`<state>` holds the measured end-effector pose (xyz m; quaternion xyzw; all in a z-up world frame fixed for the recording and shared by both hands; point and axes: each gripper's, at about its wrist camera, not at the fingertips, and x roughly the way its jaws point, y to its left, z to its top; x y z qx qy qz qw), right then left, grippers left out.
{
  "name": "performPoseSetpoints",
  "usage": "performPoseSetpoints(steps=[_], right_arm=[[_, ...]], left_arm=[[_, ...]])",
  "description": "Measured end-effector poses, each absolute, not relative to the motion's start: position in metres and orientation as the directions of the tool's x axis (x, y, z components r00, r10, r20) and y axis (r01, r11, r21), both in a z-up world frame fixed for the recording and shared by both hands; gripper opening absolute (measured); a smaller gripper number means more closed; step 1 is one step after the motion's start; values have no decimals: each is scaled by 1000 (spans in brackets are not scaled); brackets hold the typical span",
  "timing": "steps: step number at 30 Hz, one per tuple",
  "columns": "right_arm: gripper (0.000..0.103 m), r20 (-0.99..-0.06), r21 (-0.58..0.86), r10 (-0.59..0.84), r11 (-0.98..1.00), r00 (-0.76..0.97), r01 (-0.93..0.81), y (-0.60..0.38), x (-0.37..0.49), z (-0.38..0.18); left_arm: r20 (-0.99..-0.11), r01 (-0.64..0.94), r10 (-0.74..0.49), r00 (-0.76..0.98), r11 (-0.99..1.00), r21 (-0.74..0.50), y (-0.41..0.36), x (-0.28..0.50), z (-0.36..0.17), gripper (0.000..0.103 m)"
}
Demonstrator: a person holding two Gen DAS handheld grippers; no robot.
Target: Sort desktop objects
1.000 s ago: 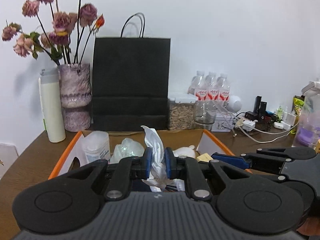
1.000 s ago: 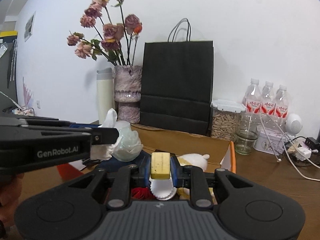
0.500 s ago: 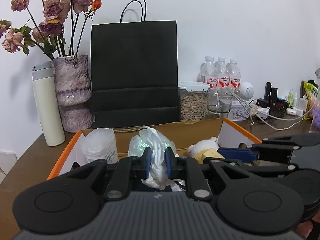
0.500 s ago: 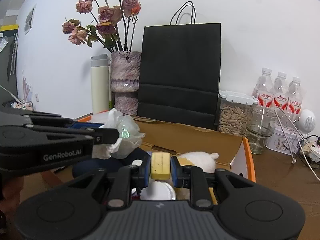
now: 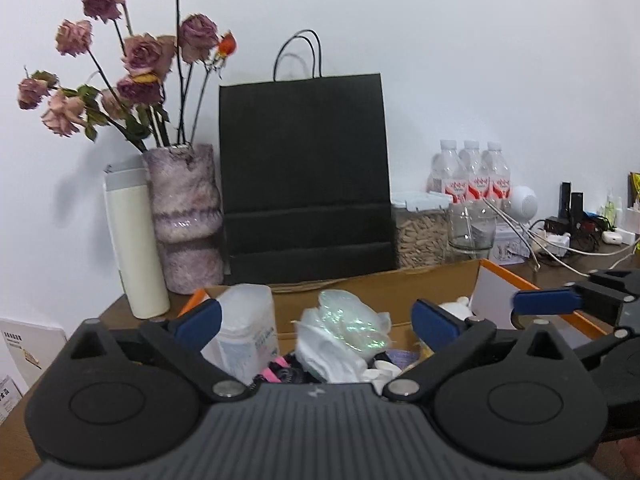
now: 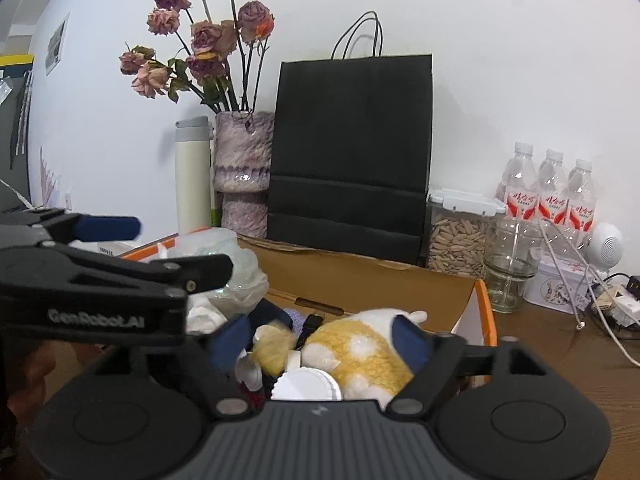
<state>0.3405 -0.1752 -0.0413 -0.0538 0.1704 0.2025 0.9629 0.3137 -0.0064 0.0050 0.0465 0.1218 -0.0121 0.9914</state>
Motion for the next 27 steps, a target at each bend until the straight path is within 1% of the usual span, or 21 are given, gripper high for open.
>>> performPoseSetpoints(steps=[1,3,9,13,17,27], right_arm=[[96,-349,-35,366,915,863,-402,-175,339,-41],[103,-350,-27,355,921,867,-388,-176,335,-41],[103,-357,-20,316,938,879,-346,-176,316,-40],[103,-353,-20,297,946,887,-325,-173,299,-39],[103,-347,-13,280,953,895,-303,-169,280,-40],[103,-347,1,254,963,903,-270,-162,231,-47]], left_arm=[[-239,26,-4,971,996,90,-5,313,5,103],[-235,8,12,972,996,86,-3,309,6,103],[-239,8,-1,971,1000,30,8,294,8,103],[-245,-21,31,969,999,41,13,281,6,103],[-258,-30,38,966,999,35,20,264,3,103],[-327,-51,53,944,999,17,35,216,-11,103]])
